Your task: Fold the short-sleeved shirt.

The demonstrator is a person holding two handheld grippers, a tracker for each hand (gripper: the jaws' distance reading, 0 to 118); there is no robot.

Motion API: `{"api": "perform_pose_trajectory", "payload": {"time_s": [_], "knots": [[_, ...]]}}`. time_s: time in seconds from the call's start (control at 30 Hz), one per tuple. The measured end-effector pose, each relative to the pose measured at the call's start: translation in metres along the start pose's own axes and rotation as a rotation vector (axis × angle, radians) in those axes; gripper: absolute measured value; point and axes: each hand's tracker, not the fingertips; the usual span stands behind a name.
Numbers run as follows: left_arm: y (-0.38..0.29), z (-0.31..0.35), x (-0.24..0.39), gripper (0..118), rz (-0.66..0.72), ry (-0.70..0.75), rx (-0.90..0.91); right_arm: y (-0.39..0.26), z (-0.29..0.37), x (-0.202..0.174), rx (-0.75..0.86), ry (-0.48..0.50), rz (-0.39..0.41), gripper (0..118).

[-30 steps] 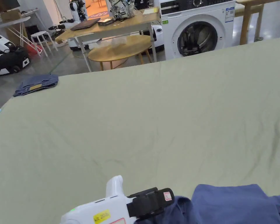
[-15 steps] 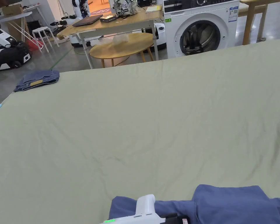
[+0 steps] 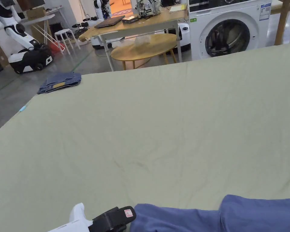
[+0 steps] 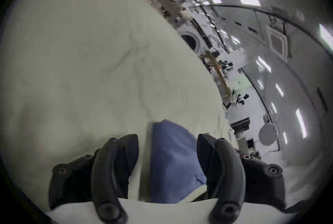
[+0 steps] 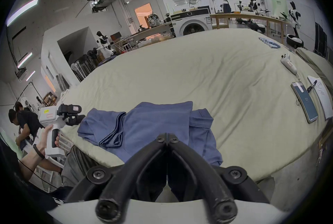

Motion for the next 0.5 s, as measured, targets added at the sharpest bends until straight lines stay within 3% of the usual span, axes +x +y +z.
{"api": "perform_pose_trajectory", "payload": {"time_s": [0.07, 0.13, 0.2, 0.23, 0.33, 0.4, 0.5], "knots": [[-0.015, -0.020, -0.003, 61, 0.081, -0.089, -0.071, 0.001, 0.001, -0.002, -0.001, 0.002, 0.002, 0], [-0.027, -0.036, -0.005, 45, 0.153, -0.229, -0.108, 0.001, 0.002, -0.003, -0.004, 0.001, 0.009, 0], [-0.033, -0.046, 0.004, 8, 0.087, -0.111, -0.092, 0.002, 0.003, -0.004, -0.004, -0.007, 0.019, 0], [-0.033, -0.046, 0.008, 8, 0.054, -0.064, -0.099, 0.002, 0.004, -0.004, -0.006, -0.008, 0.020, 0], [-0.029, -0.025, 0.021, 8, 0.073, -0.117, -0.046, 0.002, 0.003, -0.001, -0.005, -0.002, 0.014, 0], [-0.020, -0.005, 0.044, 8, 0.007, -0.140, -0.014, 0.002, 0.002, 0.000, -0.006, -0.002, 0.006, 0], [-0.002, 0.031, 0.082, 8, -0.092, -0.002, 0.057, 0.002, 0.002, 0.003, 0.001, 0.006, -0.012, 0]]}}
